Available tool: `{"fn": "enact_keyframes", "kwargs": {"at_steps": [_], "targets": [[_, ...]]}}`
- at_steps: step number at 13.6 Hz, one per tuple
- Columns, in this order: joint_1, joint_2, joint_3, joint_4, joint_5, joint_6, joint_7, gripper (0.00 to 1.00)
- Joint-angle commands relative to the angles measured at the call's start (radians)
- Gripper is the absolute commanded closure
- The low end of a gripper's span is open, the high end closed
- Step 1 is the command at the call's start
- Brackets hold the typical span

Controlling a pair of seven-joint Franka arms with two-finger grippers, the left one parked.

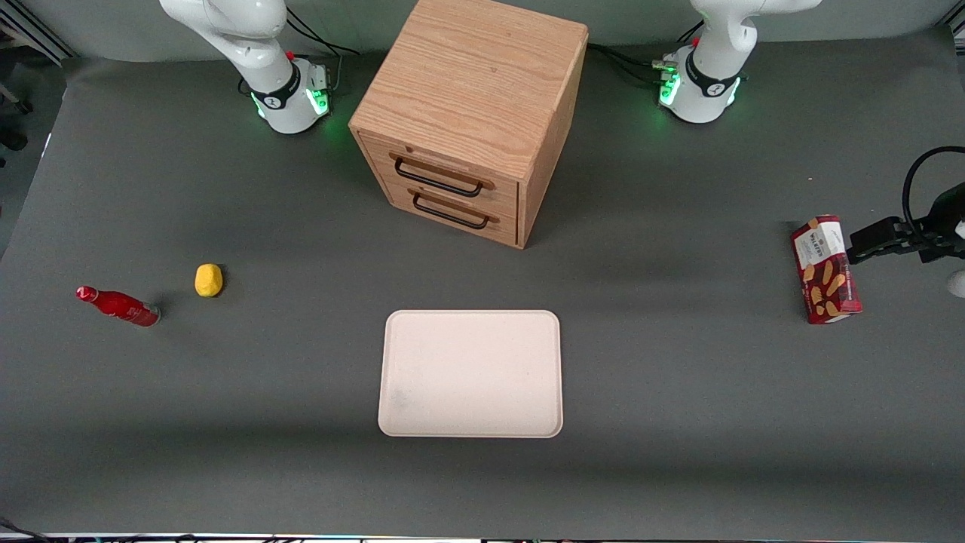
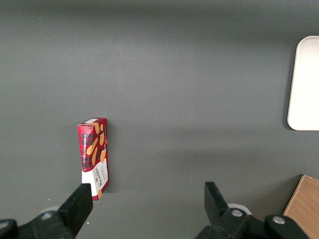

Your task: Place coke bottle on tray

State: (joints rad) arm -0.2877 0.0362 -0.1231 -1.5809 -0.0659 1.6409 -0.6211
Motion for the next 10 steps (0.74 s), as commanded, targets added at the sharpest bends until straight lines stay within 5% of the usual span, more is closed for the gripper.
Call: {"fn": "enact_keyframes", "kwargs": {"at_steps": [1, 10], "targets": [[-0.008, 0.046, -0.041, 0.047, 0.04, 0.01, -0.09, 0.0], [-0.011, 0.201, -0.058, 0.075, 0.094, 0.097, -0.121, 0.0]]}}
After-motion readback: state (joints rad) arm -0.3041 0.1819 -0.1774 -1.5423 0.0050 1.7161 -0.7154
